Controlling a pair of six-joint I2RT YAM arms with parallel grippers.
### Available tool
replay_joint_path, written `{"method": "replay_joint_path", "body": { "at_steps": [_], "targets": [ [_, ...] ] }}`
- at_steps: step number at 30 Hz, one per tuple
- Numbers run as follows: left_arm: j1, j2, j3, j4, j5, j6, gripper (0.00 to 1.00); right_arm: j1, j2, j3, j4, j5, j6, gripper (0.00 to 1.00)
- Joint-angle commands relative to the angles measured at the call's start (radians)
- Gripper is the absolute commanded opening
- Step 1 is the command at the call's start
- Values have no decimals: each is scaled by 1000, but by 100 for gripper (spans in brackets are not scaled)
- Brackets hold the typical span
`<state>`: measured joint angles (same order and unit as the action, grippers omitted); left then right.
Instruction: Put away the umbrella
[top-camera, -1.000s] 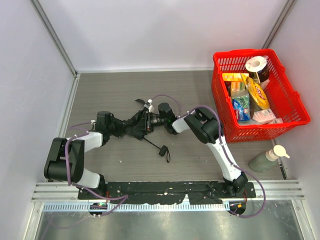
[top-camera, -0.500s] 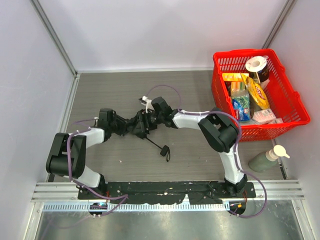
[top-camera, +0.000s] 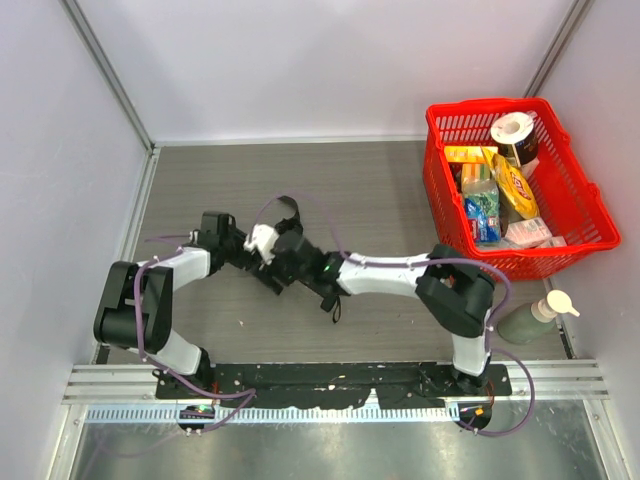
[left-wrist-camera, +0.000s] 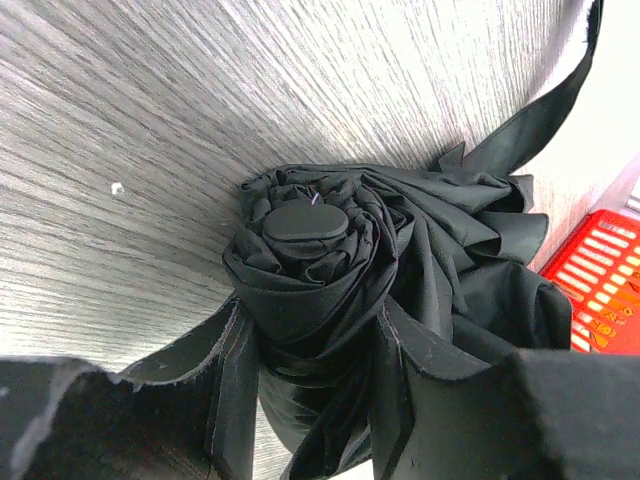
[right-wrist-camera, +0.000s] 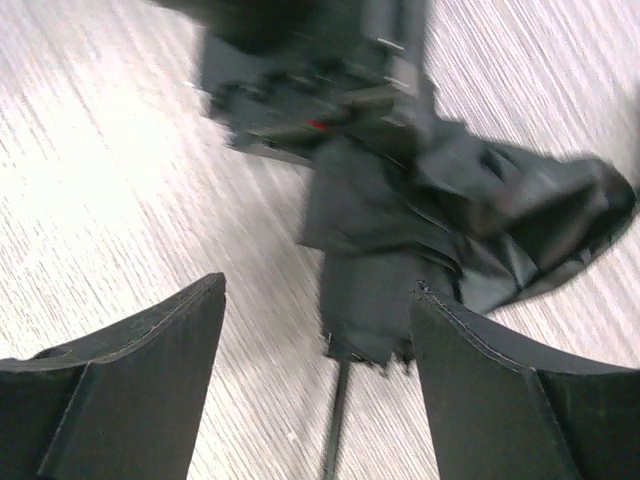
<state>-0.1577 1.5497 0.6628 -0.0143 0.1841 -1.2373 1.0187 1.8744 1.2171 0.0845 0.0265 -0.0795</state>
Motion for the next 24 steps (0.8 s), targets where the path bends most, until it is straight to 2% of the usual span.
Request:
{"method": "replay_joint_path", "body": {
  "at_steps": [1, 3, 8, 13, 21, 22, 24],
  "targets": [
    [-14, 72, -66, -345, -84, 75, 0, 113, 66, 58, 158, 295, -252, 78],
    [-14, 72, -55, -358, -89, 76, 0, 132, 106, 64, 216, 361, -304, 78],
    [-14, 70, -49, -388, -87, 76, 0, 136, 219, 58, 307, 414, -394, 78],
    [-14, 62, -46, -401, -84, 79, 0, 123, 331, 61, 392, 527, -427, 75],
    [-14, 67, -26, -423, -81, 90, 0, 44, 351, 7, 273, 509, -235, 53],
    [-14, 69, -23, -423, -77, 90, 0, 40, 356, 13, 220, 497, -220, 52],
    [-14, 67, -19, -427, -75, 91, 0, 24, 373, 38, 151, 475, -172, 58]
  ]
}}
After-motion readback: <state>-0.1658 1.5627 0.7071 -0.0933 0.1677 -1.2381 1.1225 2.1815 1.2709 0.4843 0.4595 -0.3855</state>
